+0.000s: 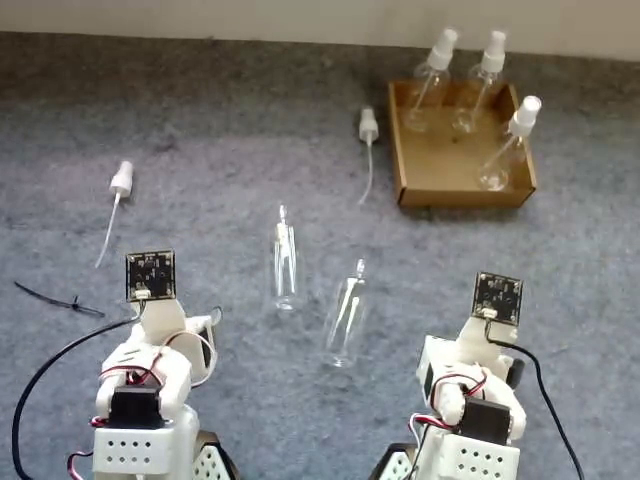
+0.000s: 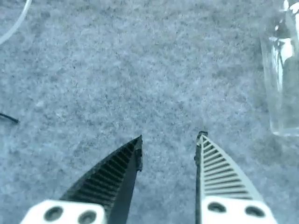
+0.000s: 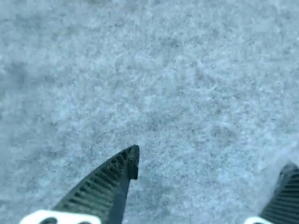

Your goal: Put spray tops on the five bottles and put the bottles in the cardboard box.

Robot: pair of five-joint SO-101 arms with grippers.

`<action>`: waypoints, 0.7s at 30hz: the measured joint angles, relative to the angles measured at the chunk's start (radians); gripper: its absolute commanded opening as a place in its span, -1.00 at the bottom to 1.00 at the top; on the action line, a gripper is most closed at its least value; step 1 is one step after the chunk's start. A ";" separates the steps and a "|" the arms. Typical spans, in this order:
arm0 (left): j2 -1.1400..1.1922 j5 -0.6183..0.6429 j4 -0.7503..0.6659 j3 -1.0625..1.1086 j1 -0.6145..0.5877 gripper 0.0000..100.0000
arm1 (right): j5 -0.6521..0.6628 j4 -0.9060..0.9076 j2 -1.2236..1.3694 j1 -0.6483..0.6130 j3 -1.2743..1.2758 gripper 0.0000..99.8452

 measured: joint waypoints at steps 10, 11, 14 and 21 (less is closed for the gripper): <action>-0.002 0.002 0.152 0.000 0.000 -0.63 | 0.000 0.000 0.000 0.000 0.000 -0.18; -0.002 0.002 0.153 0.000 0.000 -0.63 | 0.000 0.000 0.000 0.000 0.000 -0.18; -0.002 0.002 0.155 0.000 0.000 -0.63 | 0.000 0.000 0.000 0.000 0.000 -0.18; -0.002 0.002 0.155 0.000 0.000 -0.63 | 0.000 0.000 0.000 0.000 0.000 -0.18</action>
